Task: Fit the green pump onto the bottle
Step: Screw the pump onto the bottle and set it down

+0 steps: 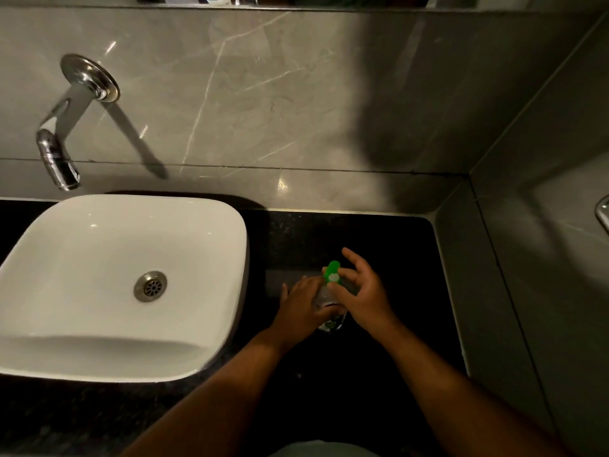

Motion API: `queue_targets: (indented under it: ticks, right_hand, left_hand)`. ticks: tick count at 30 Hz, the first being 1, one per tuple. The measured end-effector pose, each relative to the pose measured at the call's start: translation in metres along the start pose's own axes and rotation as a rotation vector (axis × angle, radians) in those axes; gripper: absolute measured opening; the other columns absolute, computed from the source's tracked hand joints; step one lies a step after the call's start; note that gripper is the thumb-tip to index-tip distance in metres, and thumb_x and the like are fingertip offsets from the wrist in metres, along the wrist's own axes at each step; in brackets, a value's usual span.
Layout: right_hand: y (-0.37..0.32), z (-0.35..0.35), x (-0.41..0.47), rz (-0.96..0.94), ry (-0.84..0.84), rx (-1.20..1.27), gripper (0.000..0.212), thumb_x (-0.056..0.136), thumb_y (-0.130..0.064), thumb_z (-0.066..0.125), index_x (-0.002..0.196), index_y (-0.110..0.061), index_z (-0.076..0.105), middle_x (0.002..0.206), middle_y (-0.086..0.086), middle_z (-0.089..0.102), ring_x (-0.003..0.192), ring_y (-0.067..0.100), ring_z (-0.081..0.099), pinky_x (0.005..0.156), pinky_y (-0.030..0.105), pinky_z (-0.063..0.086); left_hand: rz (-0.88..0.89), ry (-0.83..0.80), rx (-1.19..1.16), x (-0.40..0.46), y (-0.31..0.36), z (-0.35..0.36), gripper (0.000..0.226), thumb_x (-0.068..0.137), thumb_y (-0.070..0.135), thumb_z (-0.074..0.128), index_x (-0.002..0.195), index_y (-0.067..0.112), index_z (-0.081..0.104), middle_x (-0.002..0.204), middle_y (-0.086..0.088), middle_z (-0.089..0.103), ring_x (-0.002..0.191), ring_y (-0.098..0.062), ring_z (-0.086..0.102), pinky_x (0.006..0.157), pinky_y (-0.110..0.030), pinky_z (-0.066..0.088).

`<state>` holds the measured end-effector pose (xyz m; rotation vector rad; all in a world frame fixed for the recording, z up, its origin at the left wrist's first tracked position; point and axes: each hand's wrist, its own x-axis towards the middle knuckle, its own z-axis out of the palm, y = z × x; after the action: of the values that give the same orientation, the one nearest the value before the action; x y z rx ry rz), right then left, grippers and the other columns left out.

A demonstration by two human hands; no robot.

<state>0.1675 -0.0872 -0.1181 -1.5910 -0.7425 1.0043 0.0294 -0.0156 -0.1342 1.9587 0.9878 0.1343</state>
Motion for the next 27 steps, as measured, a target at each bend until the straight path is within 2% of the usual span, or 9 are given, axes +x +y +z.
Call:
queue_targets:
  ticks: [2, 7, 9, 12, 16, 19, 22, 24, 27]
  right_hand:
    - [-0.002, 0.002, 0.002, -0.013, 0.014, 0.022, 0.064, 0.081, -0.006, 0.076, 0.135, -0.024, 0.047, 0.12, 0.02, 0.066, 0.111, 0.027, 0.066, 0.096, 0.047, 0.055]
    - [-0.002, -0.002, 0.014, -0.108, -0.017, -0.239, 0.044, 0.07, -0.034, 0.084, 0.104, -0.037, 0.057, 0.095, -0.007, 0.064, 0.086, -0.003, 0.062, 0.071, 0.012, 0.049]
    - [-0.008, -0.011, 0.025, -0.133, -0.054, -0.555, 0.041, 0.064, -0.058, 0.078, 0.085, -0.031, 0.055, 0.078, -0.01, 0.057, 0.068, 0.003, 0.056, 0.058, 0.017, 0.046]
    - [-0.024, -0.023, 0.042, -0.305, -0.177, -1.051, 0.058, 0.065, -0.082, 0.056, 0.069, -0.024, 0.057, 0.063, -0.007, 0.056, 0.054, 0.008, 0.051, 0.052, 0.03, 0.044]
    - [-0.041, -0.024, 0.055, -0.499, -0.395, -1.224, 0.061, 0.077, -0.076, 0.046, 0.065, -0.019, 0.065, 0.057, -0.001, 0.063, 0.05, 0.009, 0.053, 0.05, 0.032, 0.045]
    - [-0.047, -0.024, 0.055, -0.49, -0.467, -1.214, 0.06, 0.083, -0.066, 0.053, 0.052, -0.015, 0.048, 0.048, -0.001, 0.049, 0.046, 0.014, 0.048, 0.049, 0.036, 0.04]
    - [-0.046, -0.021, 0.049, -0.441, -0.392, -1.221, 0.06, 0.083, -0.063, 0.056, 0.049, -0.015, 0.045, 0.048, -0.003, 0.045, 0.048, 0.018, 0.05, 0.05, 0.033, 0.036]
    - [-0.041, -0.014, 0.041, -0.406, -0.275, -1.213, 0.06, 0.083, -0.064, 0.054, 0.052, -0.013, 0.053, 0.05, -0.001, 0.051, 0.051, 0.02, 0.054, 0.05, 0.031, 0.035]
    - [-0.036, 0.001, 0.026, -0.315, -0.089, -1.241, 0.054, 0.083, -0.06, 0.052, 0.053, -0.015, 0.057, 0.052, 0.001, 0.055, 0.055, 0.023, 0.058, 0.051, 0.032, 0.039]
  left_hand:
    - [0.003, -0.002, -0.011, 0.001, 0.0, 0.002, 0.063, 0.071, 0.078, 0.054, 0.126, 0.048, 0.045, 0.127, 0.017, 0.051, 0.128, -0.01, 0.041, 0.112, -0.058, 0.002]
    - [0.019, -0.035, -0.072, 0.005, -0.012, 0.003, 0.046, 0.072, 0.076, 0.062, 0.111, 0.062, 0.044, 0.121, 0.027, 0.049, 0.121, 0.003, 0.037, 0.114, -0.059, 0.001]
    - [0.03, -0.058, -0.094, 0.007, -0.016, 0.002, 0.051, 0.07, 0.078, 0.062, 0.114, 0.058, 0.047, 0.127, 0.026, 0.048, 0.129, 0.0, 0.034, 0.114, -0.063, 0.002]
    - [0.083, -0.083, -0.153, 0.011, -0.016, 0.0, 0.06, 0.067, 0.076, 0.067, 0.115, 0.041, 0.058, 0.131, 0.012, 0.055, 0.134, -0.019, 0.043, 0.111, -0.065, 0.019]
    - [0.111, -0.117, -0.203, 0.014, -0.019, 0.0, 0.054, 0.067, 0.071, 0.07, 0.11, 0.039, 0.061, 0.128, 0.005, 0.058, 0.131, -0.02, 0.047, 0.11, -0.064, 0.025]
    - [0.1, -0.095, -0.184, 0.01, -0.02, 0.004, 0.045, 0.073, 0.067, 0.069, 0.11, 0.044, 0.061, 0.121, 0.02, 0.058, 0.127, -0.009, 0.047, 0.113, -0.064, 0.008]
    - [0.067, 0.007, -0.115, 0.005, -0.02, 0.011, 0.036, 0.074, 0.065, 0.069, 0.102, 0.046, 0.058, 0.109, 0.026, 0.056, 0.118, 0.0, 0.047, 0.113, -0.061, -0.003]
    - [0.05, 0.09, -0.055, 0.002, -0.02, 0.016, 0.036, 0.073, 0.067, 0.066, 0.095, 0.042, 0.052, 0.102, 0.025, 0.053, 0.117, -0.005, 0.048, 0.114, -0.058, -0.005]
    - [0.048, 0.171, 0.054, -0.001, -0.018, 0.017, 0.046, 0.07, 0.073, 0.059, 0.107, 0.046, 0.052, 0.126, 0.018, 0.053, 0.14, -0.015, 0.03, 0.112, -0.055, -0.012]
